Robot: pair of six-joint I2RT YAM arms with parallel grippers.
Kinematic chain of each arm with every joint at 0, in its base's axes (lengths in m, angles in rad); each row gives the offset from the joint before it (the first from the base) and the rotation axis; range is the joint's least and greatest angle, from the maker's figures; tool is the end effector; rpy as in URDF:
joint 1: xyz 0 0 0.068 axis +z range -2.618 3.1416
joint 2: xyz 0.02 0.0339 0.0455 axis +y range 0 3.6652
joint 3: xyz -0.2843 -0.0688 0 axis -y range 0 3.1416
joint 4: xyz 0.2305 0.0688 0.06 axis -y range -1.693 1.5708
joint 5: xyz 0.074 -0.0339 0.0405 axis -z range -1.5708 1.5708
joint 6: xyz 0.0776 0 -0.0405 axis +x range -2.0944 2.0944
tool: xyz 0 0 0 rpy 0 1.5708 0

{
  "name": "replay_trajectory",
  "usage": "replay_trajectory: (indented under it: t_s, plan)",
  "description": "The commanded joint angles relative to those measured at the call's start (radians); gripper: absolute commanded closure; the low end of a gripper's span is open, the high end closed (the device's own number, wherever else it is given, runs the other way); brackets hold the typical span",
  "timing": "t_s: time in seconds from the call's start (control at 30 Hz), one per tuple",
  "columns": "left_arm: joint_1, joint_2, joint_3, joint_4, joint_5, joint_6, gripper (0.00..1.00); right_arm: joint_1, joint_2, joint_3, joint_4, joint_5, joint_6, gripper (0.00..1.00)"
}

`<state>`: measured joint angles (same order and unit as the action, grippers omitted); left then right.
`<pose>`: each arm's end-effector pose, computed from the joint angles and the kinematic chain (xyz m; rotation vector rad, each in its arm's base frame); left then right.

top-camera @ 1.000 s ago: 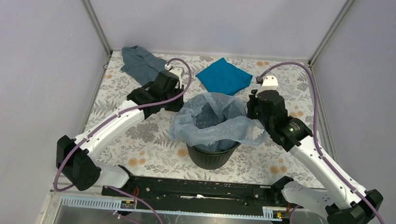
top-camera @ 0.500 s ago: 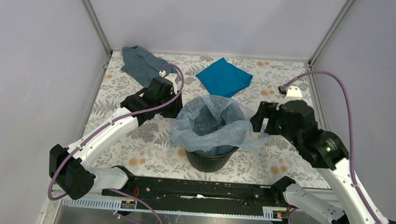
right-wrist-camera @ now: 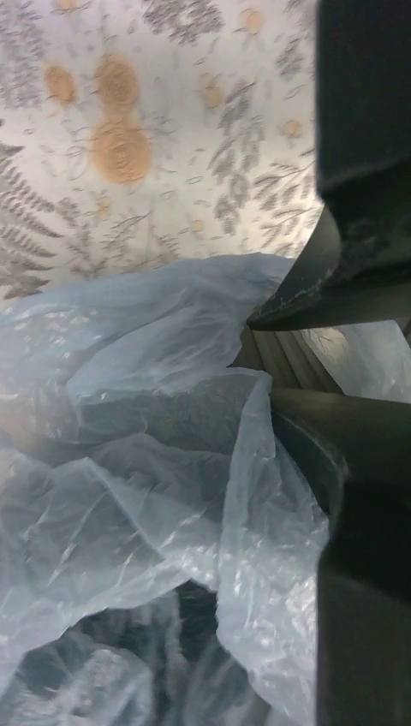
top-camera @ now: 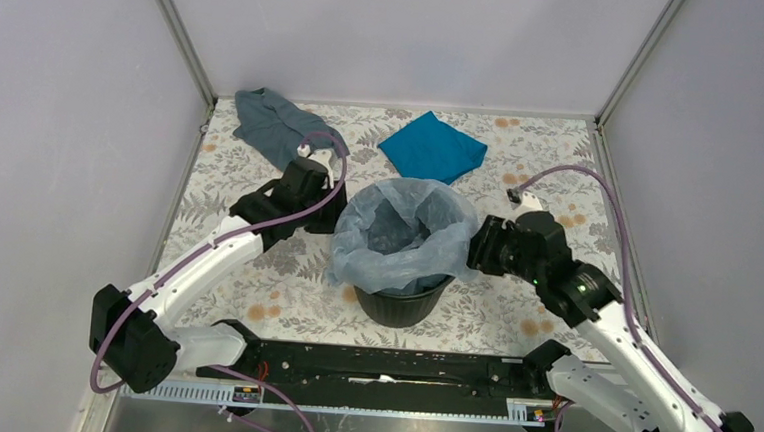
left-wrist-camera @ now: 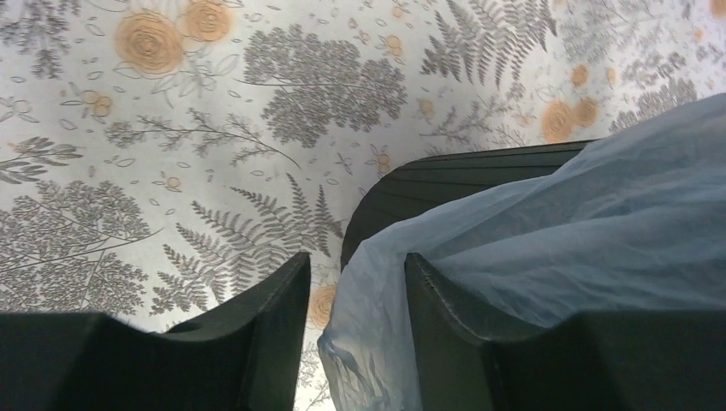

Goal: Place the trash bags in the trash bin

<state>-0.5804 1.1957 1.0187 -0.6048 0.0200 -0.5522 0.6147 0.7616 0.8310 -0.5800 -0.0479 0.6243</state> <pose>0.2173 -0.1444 0.2897 0.0443 2.4267 -0.5626 0.1385 0.1024 0.3115 -0.0202 2.1825 0.7852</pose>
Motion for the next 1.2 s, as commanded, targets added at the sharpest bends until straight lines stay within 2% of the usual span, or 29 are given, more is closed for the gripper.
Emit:
replay_trajectory:
  t_s: [0.0,0.1,0.23,0.33,0.4,0.47,0.6,0.77,0.87,0.93,1.03,1.07,1.17]
  plan:
    - [0.013,-0.004,-0.018,0.108,-0.038,-0.023,0.49,0.0,0.138,-0.015,0.489,-0.033,0.059,0.64]
    - [0.04,0.01,-0.009,0.119,-0.051,-0.016,0.49,0.0,0.294,0.044,0.615,-0.06,0.004,0.7]
    - [0.06,-0.013,0.018,0.081,-0.087,0.01,0.45,0.0,0.39,0.174,0.453,-0.055,-0.117,0.7]
    - [0.064,-0.05,0.022,0.043,-0.096,0.033,0.38,0.001,0.327,0.2,0.305,0.034,-0.195,0.59]
    - [0.066,-0.065,0.023,0.015,-0.095,0.045,0.34,0.0,0.269,0.215,0.189,0.121,-0.255,0.45]
    - [0.068,-0.076,0.016,-0.002,-0.089,0.057,0.31,0.0,0.22,0.248,0.067,0.21,-0.31,0.36]
    - [0.072,-0.097,0.008,-0.036,-0.098,0.073,0.24,0.002,0.126,0.266,-0.054,0.33,-0.384,0.3]
    - [0.077,-0.134,0.026,-0.074,-0.084,0.091,0.16,0.001,0.0,0.231,-0.083,0.324,-0.445,0.29]
    - [0.077,-0.148,0.037,-0.088,-0.068,0.095,0.11,0.001,-0.073,0.22,-0.074,0.297,-0.453,0.21]
    - [0.079,-0.156,0.045,-0.104,-0.065,0.101,0.08,0.0,-0.109,0.215,-0.068,0.204,-0.476,0.19]
    - [0.08,-0.172,0.057,-0.131,-0.063,0.113,0.05,0.001,-0.161,0.152,-0.034,-0.041,-0.583,0.19]
    - [0.081,-0.181,0.059,-0.142,-0.064,0.116,0.04,0.0,-0.174,0.118,-0.018,-0.064,-0.614,0.19]
    - [0.082,-0.21,0.061,-0.173,-0.063,0.118,0.01,0.0,-0.177,0.065,0.022,0.007,-0.675,0.17]
